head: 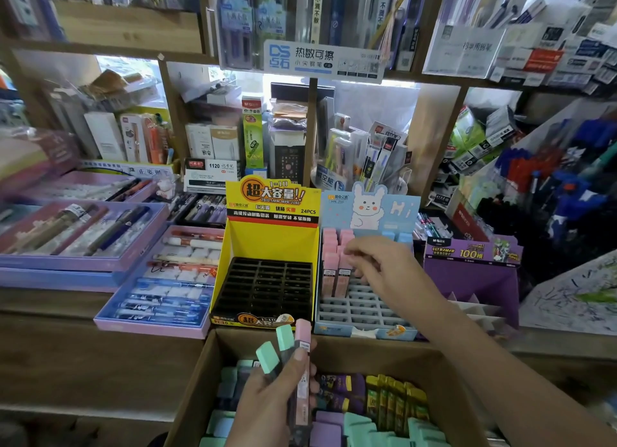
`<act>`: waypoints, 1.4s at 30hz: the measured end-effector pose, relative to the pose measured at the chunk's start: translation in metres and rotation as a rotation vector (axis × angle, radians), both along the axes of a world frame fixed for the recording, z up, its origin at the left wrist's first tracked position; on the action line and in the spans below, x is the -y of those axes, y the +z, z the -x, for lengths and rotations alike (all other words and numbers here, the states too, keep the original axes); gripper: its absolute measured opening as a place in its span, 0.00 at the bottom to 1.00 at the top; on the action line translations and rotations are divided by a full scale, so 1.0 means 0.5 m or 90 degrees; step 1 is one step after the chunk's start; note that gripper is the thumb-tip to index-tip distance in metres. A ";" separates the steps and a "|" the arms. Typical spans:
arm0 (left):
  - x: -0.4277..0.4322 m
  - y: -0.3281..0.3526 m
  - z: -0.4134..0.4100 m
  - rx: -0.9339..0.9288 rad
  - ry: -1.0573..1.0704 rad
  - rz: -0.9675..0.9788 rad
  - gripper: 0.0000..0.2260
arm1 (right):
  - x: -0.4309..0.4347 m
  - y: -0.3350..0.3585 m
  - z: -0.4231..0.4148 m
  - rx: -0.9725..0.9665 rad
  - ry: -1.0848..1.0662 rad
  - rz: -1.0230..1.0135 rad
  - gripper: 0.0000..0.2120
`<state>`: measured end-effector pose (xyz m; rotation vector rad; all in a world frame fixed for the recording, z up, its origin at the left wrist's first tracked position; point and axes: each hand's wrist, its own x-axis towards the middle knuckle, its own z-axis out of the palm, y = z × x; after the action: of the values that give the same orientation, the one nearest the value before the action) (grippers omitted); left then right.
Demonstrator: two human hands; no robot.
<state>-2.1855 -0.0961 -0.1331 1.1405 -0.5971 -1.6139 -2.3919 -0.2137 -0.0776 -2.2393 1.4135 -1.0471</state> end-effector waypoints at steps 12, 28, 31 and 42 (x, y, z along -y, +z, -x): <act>-0.003 0.003 0.003 -0.025 -0.036 0.021 0.14 | -0.030 -0.013 -0.007 0.043 -0.048 0.050 0.12; -0.006 -0.006 0.008 -0.018 -0.068 0.010 0.15 | -0.130 -0.041 -0.052 0.348 0.086 -0.353 0.09; -0.001 -0.009 0.009 -0.080 -0.049 -0.033 0.15 | -0.121 -0.024 -0.039 0.396 0.039 -0.329 0.11; 0.010 -0.004 0.003 -0.107 -0.010 -0.075 0.10 | -0.069 0.034 0.023 0.393 -0.065 -0.127 0.05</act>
<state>-2.1867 -0.1009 -0.1351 1.0729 -0.4075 -1.7575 -2.4032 -0.1794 -0.0607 -1.5242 1.2847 -1.3996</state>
